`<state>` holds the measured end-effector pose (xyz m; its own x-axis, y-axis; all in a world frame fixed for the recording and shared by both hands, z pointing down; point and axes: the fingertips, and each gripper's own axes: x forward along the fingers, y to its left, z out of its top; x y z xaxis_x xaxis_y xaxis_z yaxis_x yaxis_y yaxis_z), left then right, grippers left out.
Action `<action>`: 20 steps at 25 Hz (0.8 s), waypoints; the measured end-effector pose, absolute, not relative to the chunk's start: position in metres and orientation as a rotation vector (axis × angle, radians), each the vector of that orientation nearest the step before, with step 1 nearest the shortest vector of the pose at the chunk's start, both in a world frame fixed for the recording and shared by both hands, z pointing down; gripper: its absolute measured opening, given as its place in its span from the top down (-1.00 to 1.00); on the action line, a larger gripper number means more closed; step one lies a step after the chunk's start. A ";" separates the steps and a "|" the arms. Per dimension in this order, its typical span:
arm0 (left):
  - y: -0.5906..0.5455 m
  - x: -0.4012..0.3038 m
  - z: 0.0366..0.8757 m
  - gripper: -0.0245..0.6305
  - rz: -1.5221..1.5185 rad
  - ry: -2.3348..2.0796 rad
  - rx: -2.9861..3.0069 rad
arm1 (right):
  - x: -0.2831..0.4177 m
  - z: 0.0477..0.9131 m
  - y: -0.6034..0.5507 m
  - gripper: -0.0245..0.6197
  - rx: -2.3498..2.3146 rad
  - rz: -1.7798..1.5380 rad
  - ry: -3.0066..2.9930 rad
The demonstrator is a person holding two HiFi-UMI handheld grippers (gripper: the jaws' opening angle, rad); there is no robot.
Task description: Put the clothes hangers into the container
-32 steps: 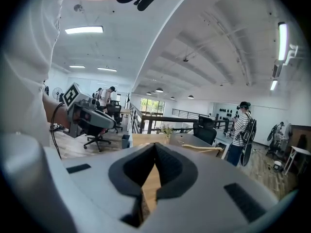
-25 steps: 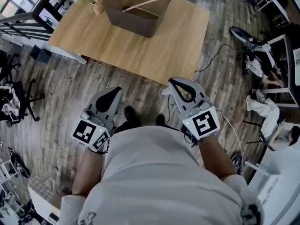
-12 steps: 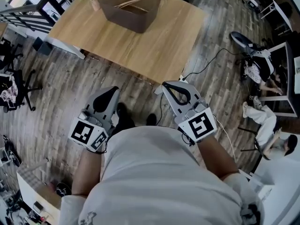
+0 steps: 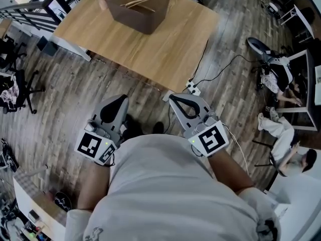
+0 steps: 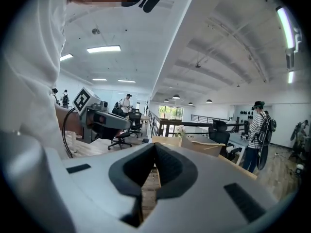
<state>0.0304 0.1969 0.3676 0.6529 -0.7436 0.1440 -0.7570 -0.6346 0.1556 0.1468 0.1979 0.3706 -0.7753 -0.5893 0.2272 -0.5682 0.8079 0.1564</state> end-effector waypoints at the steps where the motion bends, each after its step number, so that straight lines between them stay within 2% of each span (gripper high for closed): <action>1: 0.198 0.031 0.368 0.91 0.096 -1.229 2.668 | 0.147 0.371 0.199 0.90 0.898 -0.106 -2.736; 20: 0.201 0.042 0.367 0.91 0.086 -1.252 2.660 | 0.162 0.368 0.193 0.90 0.930 -0.068 -2.775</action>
